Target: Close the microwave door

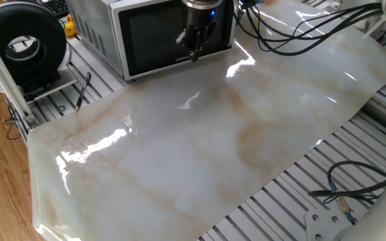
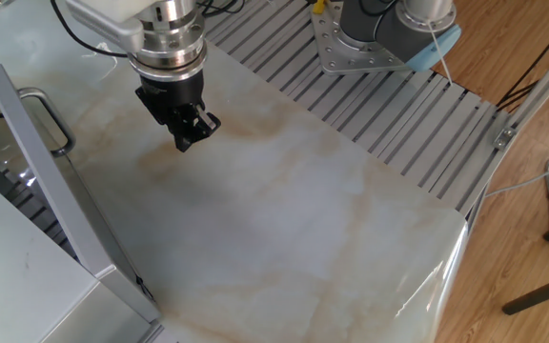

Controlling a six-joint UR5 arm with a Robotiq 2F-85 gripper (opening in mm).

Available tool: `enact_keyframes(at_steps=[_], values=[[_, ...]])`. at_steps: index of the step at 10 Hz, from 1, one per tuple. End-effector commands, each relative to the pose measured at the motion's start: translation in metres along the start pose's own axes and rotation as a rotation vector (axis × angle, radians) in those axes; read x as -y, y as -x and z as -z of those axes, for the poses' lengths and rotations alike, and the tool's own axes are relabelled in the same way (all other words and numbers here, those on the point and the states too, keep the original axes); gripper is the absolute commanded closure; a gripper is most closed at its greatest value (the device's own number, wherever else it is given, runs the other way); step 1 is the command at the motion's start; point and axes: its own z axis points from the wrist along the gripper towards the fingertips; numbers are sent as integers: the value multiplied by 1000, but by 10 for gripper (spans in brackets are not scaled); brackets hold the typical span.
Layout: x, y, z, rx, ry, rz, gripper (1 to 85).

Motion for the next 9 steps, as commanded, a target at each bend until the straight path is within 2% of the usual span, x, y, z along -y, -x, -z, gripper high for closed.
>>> enact_keyframes(at_steps=[1, 4, 5, 6, 7, 8, 9], values=[[-1, 1, 1, 4, 6, 9, 840], [-1, 5, 1, 21, 7, 10, 843], [3, 3, 1, 12, -8, 10, 843], [10, 5, 1, 21, -38, 21, 843], [0, 19, 2, 74, 3, 28, 843], [-4, 30, 3, 115, 14, 33, 843], [-5, 48, 6, 185, 22, 9, 843]])
